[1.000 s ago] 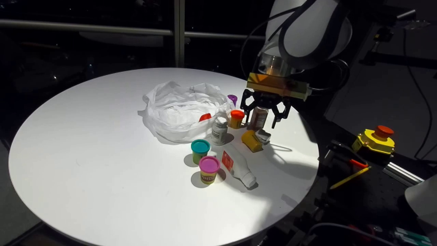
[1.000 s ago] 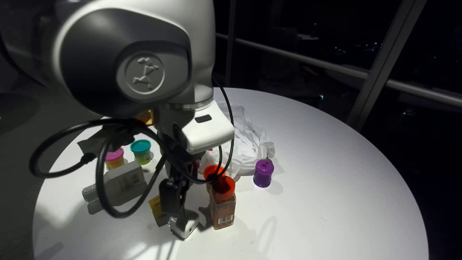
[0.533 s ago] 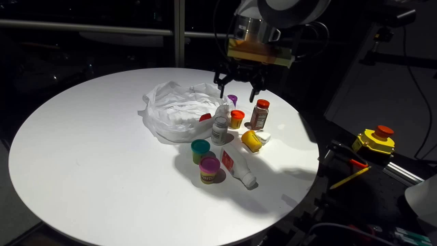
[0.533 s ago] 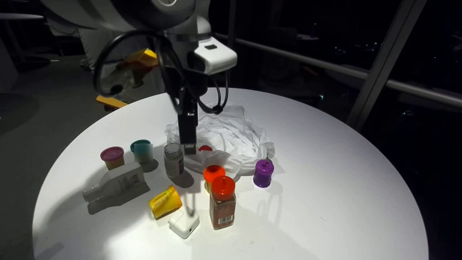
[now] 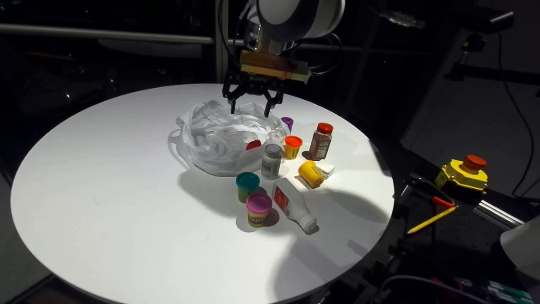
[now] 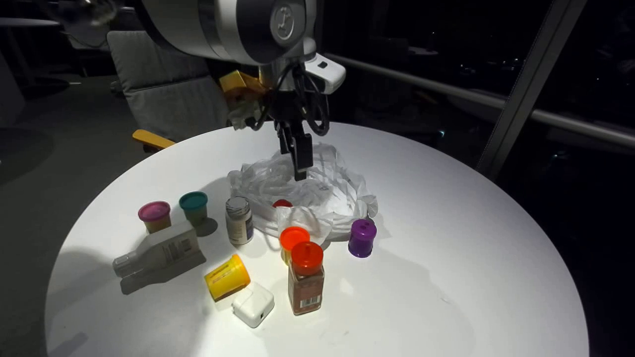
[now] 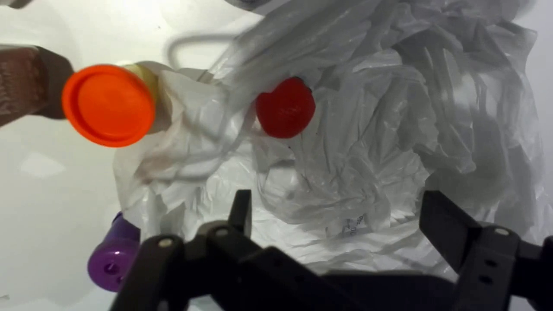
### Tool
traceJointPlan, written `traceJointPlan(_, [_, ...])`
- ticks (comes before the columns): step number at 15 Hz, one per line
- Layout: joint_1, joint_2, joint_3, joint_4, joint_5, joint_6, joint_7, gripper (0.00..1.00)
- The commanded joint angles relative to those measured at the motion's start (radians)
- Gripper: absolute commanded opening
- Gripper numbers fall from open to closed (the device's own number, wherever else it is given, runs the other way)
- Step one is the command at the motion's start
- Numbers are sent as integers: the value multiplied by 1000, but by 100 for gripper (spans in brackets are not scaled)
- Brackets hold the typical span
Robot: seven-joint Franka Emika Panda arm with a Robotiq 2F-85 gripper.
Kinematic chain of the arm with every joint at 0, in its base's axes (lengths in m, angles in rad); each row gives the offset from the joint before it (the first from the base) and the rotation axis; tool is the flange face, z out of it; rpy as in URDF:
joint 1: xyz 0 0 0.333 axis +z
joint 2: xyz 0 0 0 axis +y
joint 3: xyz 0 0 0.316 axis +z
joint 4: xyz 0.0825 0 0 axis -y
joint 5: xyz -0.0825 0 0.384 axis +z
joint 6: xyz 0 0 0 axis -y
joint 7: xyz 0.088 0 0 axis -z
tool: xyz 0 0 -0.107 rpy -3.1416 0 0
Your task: Remove all the objects from the white plastic bag and put them on the table
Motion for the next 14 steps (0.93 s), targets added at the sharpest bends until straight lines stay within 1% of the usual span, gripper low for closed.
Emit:
traceJointPlan(1, [-15, 165, 21, 166, 62, 4, -85, 100])
traceJointPlan(3, [-25, 213, 36, 209, 98, -18, -125, 100])
traceJointPlan(4, [-17, 231, 26, 221, 103, -21, -129, 100])
traceJointPlan(6, [4, 244, 2, 222, 103, -12, -124, 100])
traceJointPlan(10, [49, 225, -52, 183, 81, 30, -86, 100])
traceJointPlan(12, [56, 220, -61, 173, 86, 37, -86, 100])
traceJointPlan(14, [56, 225, -57, 174, 92, 21, -93, 100])
